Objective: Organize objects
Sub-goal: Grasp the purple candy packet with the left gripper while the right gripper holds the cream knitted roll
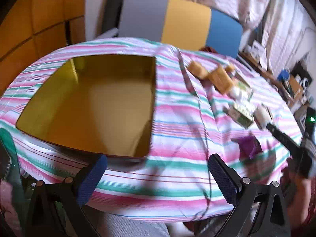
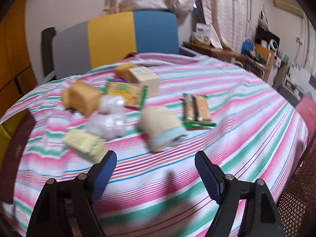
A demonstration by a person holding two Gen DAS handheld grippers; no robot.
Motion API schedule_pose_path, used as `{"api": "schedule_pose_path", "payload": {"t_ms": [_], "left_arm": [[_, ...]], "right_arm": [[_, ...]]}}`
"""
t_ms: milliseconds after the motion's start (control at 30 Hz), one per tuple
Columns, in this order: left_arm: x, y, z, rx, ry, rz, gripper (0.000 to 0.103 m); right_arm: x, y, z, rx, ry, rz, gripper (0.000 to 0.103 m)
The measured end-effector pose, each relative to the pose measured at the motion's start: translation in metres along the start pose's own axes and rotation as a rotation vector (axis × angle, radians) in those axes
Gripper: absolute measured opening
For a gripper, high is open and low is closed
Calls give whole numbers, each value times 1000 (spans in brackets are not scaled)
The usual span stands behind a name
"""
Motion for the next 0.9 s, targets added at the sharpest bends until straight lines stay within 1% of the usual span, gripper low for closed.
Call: {"api": "schedule_pose_path", "payload": {"t_ms": [67, 167, 267, 300, 333, 367, 467, 500, 533, 633, 700, 767, 867, 900], "left_arm": [[0, -15, 0, -34, -1, 23, 103], [-1, -37, -2, -97, -23, 46, 103], [-7, -53, -2, -130, -8, 68, 103], [-9, -56, -2, -135, 1, 78, 103], [-11, -60, -1, -134, 10, 90, 103], [-14, -62, 0, -128, 20, 103, 103], [-23, -68, 2, -100, 42, 136, 103], [-26, -70, 2, -92, 46, 148, 103], [-28, -73, 2, -91, 51, 153, 103], [-38, -84, 1, -116, 65, 154, 103], [-43, -97, 1, -131, 76, 173, 103], [-51, -111, 1, -144, 102, 187, 103], [-61, -135, 2, -144, 140, 235, 103], [-66, -146, 4, -125, 165, 268, 103]], "right_arm": [[-8, -9, -4, -17, -7, -13, 82], [-22, -8, -16, 2, -25, -67, 82], [-40, 4, -26, 80, -31, -92, 74], [-46, 6, -27, 97, -27, -94, 69], [-53, 6, -27, 110, -19, -85, 67], [-60, 4, -24, 120, -4, -73, 67], [-69, 8, -17, 100, 18, -138, 67], [-70, 9, -14, 101, 29, -142, 63], [-72, 10, -11, 105, 40, -143, 57], [-74, 11, -7, 90, 44, -160, 55], [-74, 9, -7, 65, 39, -182, 55], [-73, 7, -7, 45, 34, -195, 55], [-71, 8, -6, 46, 27, -188, 55], [-71, 9, -6, 54, 25, -179, 55]]}}
Point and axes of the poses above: each gripper's, at about its wrist camera, not at the fingertips, and x roughly against the way its jaws point, y to its left, z to its underside, the point moved 10 cm from there along -x, roughly the way its jaws point, and after that the axes turned 7 degrees about -y, right-handed, at the moved point
